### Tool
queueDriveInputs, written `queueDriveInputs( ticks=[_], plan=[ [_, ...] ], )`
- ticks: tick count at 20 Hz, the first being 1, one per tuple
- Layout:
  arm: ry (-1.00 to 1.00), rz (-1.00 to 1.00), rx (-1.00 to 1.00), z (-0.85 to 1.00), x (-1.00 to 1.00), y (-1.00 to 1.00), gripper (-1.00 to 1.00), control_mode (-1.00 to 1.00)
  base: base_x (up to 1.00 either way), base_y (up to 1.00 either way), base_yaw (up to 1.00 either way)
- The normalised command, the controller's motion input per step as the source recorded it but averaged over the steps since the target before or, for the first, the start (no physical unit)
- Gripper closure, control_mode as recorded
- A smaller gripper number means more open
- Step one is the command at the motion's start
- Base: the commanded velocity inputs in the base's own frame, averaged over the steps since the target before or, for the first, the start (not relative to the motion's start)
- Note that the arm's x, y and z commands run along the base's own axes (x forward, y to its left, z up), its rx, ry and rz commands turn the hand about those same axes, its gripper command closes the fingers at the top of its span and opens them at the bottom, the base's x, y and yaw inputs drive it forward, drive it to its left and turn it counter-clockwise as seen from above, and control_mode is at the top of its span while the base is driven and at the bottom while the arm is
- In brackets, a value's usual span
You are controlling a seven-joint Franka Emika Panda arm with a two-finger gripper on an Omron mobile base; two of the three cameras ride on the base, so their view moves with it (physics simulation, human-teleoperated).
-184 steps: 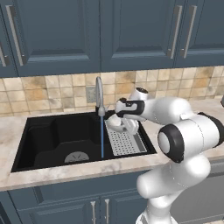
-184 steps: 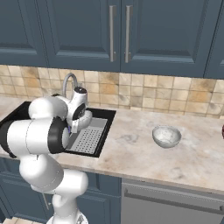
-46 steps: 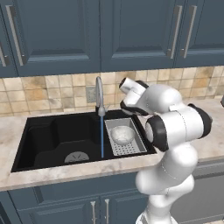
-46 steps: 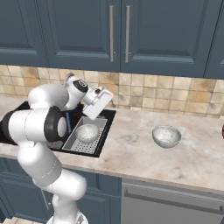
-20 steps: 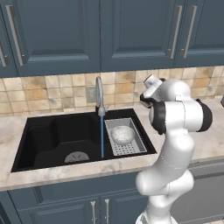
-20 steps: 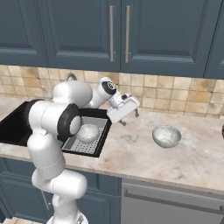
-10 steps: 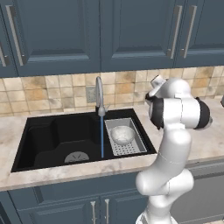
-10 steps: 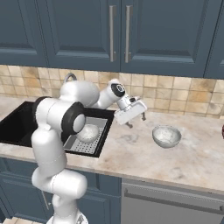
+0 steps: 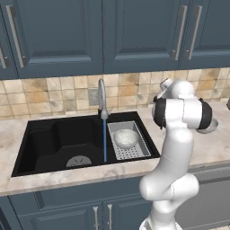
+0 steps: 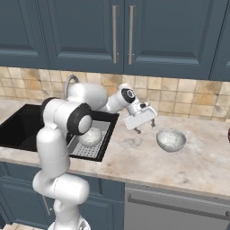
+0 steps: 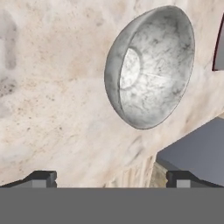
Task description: Rinse each bowl for a few seconds and place them down in the sink or on the counter.
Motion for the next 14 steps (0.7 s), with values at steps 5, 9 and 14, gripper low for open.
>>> queueDriveInputs(
  ticks=[5, 9, 14],
  plan=[
    [0.00, 0.02, 0.03, -0.11, 0.15, -0.14, -1.00, -1.00, 0.00, 0.00, 0.00],
    [0.00, 0.04, 0.02, -0.10, 0.16, -0.14, -1.00, -1.00, 0.00, 0.00, 0.00],
    [0.00, 0.04, 0.02, -0.13, 0.18, -0.14, -1.00, -1.00, 0.00, 0.00, 0.00]
  ],
)
